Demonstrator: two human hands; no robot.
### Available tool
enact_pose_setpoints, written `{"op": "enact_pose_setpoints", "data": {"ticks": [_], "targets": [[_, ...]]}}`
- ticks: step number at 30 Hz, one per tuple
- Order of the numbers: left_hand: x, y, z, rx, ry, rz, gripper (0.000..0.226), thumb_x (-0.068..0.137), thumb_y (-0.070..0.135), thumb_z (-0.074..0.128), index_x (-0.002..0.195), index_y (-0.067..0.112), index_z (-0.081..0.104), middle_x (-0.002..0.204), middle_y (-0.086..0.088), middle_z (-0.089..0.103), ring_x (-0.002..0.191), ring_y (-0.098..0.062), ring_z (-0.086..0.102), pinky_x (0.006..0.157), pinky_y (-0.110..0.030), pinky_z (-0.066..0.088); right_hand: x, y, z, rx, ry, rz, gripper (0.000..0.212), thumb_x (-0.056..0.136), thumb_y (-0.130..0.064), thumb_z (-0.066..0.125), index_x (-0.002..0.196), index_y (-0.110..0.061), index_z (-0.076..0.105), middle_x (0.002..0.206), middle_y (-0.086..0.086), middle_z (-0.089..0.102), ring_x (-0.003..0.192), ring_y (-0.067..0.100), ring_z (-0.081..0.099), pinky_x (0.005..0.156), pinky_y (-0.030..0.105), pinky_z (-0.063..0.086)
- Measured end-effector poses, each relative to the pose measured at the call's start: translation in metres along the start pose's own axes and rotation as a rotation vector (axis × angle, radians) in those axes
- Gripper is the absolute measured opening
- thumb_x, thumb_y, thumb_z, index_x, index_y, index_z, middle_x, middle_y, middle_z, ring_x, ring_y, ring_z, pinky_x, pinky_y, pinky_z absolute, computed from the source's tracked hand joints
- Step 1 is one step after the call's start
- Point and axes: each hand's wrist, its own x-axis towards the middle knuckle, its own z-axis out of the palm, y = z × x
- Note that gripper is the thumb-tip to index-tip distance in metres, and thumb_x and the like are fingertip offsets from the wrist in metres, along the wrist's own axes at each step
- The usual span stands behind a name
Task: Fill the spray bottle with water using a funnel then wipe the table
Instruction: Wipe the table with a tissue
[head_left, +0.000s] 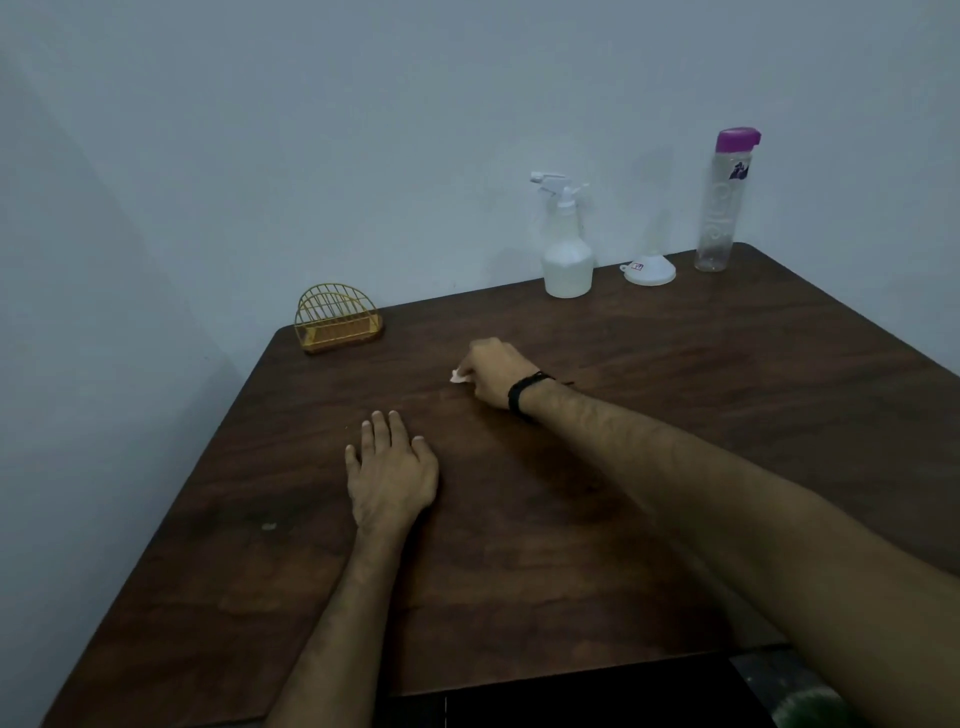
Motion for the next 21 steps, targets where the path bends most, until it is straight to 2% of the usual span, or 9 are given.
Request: {"op": "enact_pose_setpoints", "data": {"ticks": [5, 8, 12, 15, 17, 21], "targets": [[-0.001, 0.001, 0.0, -0.008, 0.0, -0.017, 0.064, 0.104, 0.042, 0.018, 0.16, 0.013, 0.009, 0.168, -0.008, 0.005, 0.155, -0.023, 0.002, 0.125, -0.048, 0.004, -0.026, 0.014, -0.002, -0.008, 0.042, 0.002, 0.028, 0.092, -0.008, 0.06, 0.118, -0.014, 0.071, 0.121, 0.006, 0.062, 0.113, 0.024, 0.057, 0.096, 0.032, 0.048], [-0.003, 0.006, -0.002, -0.002, -0.014, -0.035, 0.065, 0.104, 0.044, 0.017, 0.16, 0.012, 0.008, 0.168, -0.01, 0.003, 0.155, -0.025, 0.001, 0.124, -0.049, 0.003, -0.052, 0.02, 0.0, 0.089, 0.046, -0.003, 0.023, 0.092, -0.011, 0.062, 0.111, -0.017, 0.074, 0.113, -0.001, 0.064, 0.105, 0.017, 0.058, 0.093, 0.029, 0.049], [-0.011, 0.015, -0.007, -0.006, -0.061, -0.051, 0.068, 0.103, 0.046, 0.016, 0.16, 0.01, 0.005, 0.168, -0.013, -0.001, 0.155, -0.028, -0.001, 0.125, -0.05, 0.0, -0.084, 0.034, -0.006, 0.503, 0.107, 0.194, 0.018, 0.089, -0.017, 0.071, 0.105, -0.02, 0.078, 0.102, -0.009, 0.07, 0.096, 0.003, 0.061, 0.091, 0.019, 0.047], [-0.027, 0.035, -0.005, -0.005, -0.086, -0.015, 0.072, 0.103, 0.049, 0.017, 0.16, 0.008, 0.004, 0.167, -0.015, -0.002, 0.155, -0.031, -0.003, 0.124, -0.05, -0.001, -0.11, 0.041, -0.008, 0.883, 0.15, 0.354, 0.016, 0.086, -0.01, 0.072, 0.094, -0.022, 0.079, 0.094, -0.008, 0.074, 0.09, 0.005, 0.066, 0.079, 0.019, 0.052], [-0.044, 0.058, 0.001, -0.01, -0.089, 0.062, 0.073, 0.102, 0.05, 0.018, 0.16, 0.007, 0.004, 0.167, -0.016, -0.002, 0.155, -0.031, -0.004, 0.124, -0.051, -0.002, -0.13, 0.041, -0.013, 1.085, 0.15, 0.374, 0.017, 0.089, -0.004, 0.067, 0.091, -0.018, 0.076, 0.085, -0.005, 0.072, 0.08, 0.006, 0.064, 0.067, 0.016, 0.05], [-0.084, 0.115, 0.014, -0.014, -0.088, 0.232, 0.074, 0.102, 0.051, 0.021, 0.16, 0.008, 0.006, 0.167, -0.018, -0.001, 0.154, -0.034, -0.004, 0.123, -0.054, -0.002, -0.183, 0.051, -0.029, 1.302, 0.269, 0.382, 0.014, 0.094, 0.002, 0.058, 0.094, -0.008, 0.069, 0.092, 0.007, 0.069, 0.083, 0.012, 0.062, 0.072, 0.019, 0.05]]}}
